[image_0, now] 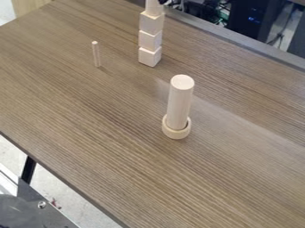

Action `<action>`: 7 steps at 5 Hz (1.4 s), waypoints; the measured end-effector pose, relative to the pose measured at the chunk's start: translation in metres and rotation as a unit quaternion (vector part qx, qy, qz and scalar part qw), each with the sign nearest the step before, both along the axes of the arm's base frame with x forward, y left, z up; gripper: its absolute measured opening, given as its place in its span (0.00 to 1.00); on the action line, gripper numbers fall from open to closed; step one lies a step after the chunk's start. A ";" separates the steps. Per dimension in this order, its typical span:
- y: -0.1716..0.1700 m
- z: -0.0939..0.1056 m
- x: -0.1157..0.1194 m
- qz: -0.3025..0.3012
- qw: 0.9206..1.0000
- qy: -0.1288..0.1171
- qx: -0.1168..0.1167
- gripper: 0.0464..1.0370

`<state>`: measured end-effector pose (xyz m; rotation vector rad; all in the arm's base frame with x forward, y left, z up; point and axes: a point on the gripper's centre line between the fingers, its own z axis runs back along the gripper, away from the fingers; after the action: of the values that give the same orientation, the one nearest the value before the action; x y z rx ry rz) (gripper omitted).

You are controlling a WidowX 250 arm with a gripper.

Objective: Put the cylindrical object from top of the block to the right of the table.

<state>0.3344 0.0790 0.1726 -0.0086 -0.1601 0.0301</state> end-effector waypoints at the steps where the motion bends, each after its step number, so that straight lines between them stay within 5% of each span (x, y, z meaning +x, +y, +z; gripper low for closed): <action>1: 0.006 -0.003 0.006 -0.003 1.000 0.002 0.005 0.96; 7: 0.029 -0.034 0.054 -0.008 1.000 0.017 0.011 0.96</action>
<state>0.3884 0.1077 0.1386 0.0124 -0.1272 0.0119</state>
